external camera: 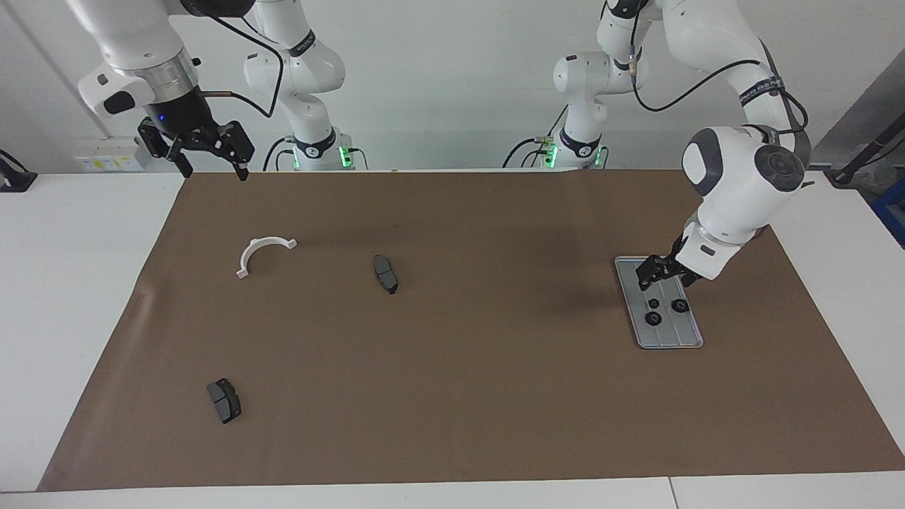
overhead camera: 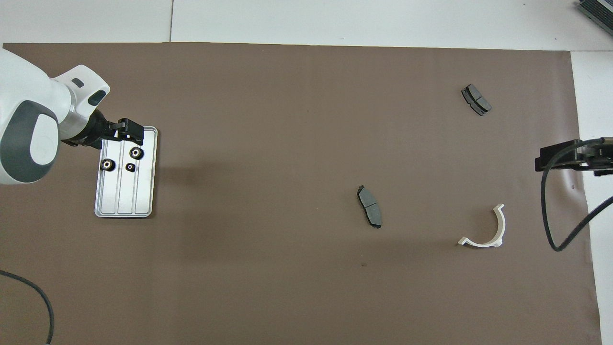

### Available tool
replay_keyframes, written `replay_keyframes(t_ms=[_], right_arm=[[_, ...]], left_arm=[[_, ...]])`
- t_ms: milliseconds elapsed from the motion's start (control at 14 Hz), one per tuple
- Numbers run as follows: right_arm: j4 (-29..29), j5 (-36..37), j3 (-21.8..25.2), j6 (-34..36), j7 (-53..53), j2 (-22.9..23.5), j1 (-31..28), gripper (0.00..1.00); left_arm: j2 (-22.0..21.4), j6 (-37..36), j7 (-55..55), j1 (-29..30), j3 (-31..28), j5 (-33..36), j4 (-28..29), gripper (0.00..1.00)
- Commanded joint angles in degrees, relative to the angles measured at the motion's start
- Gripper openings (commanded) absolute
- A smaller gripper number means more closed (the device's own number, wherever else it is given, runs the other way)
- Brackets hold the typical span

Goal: Place bearing gear from tray to pile
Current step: 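Reach the left gripper into the metal tray and grasp a black gear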

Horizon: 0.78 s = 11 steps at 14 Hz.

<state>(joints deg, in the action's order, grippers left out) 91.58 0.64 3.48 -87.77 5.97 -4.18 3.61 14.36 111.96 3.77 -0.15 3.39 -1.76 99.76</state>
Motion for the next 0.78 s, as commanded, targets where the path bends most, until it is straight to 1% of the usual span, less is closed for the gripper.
replay_keyframes(t_ms=[0, 214, 428, 499, 570, 641, 713], right_arm=[[1.06, -0.99, -0.23, -1.18, -0.96, -0.74, -0.27, 1.00], [1.32, -0.99, -0.23, -1.18, -1.05, -0.74, -0.27, 1.00], [1.41, -0.99, -0.23, -1.18, -1.13, -0.74, -0.36, 1.00], [1.41, -0.99, -0.23, -1.18, -1.13, -0.74, -0.36, 1.00], [1.41, -0.99, -0.23, -1.18, -1.13, -0.74, -0.27, 1.00], [1.41, -0.99, -0.23, -1.18, -1.13, -0.74, -0.27, 1.00], [1.41, -0.99, -0.23, -1.18, -1.13, -0.74, -0.27, 1.00]], left_arm=[[1.02, 3.43, -2.01, 0.32, -0.13, 0.89, 2.19, 1.00], [3.74, 7.47, -3.07, 0.85, -0.13, 2.63, 2.80, 1.00], [4.10, 14.23, -3.42, 1.64, -0.13, 2.64, 6.93, 1.00], [4.36, 14.95, -3.68, 1.73, -0.13, 2.64, 7.03, 1.00], [4.54, 15.30, -3.86, 1.73, -0.13, 2.64, 7.11, 0.94], [4.63, 16.18, -3.86, 1.82, -0.22, 2.64, 7.38, 0.91], [4.98, 17.40, -3.86, 2.25, -0.13, 2.64, 7.90, 0.91]])
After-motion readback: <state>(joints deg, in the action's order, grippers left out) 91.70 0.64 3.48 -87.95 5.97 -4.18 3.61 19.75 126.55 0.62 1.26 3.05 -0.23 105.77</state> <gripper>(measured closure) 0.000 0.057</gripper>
